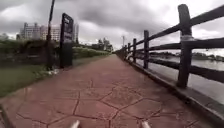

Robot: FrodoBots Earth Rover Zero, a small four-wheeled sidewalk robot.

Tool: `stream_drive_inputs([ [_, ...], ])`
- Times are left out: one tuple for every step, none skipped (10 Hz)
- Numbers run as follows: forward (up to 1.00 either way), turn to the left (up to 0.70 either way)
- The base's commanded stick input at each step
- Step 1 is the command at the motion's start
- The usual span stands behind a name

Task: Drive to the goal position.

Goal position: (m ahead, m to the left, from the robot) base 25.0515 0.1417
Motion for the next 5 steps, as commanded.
stream_drive_inputs([
  [0.5,0.0],
  [0.5,0.0],
  [0.5,0.0],
  [0.5,0.0],
  [0.5,0.0],
])
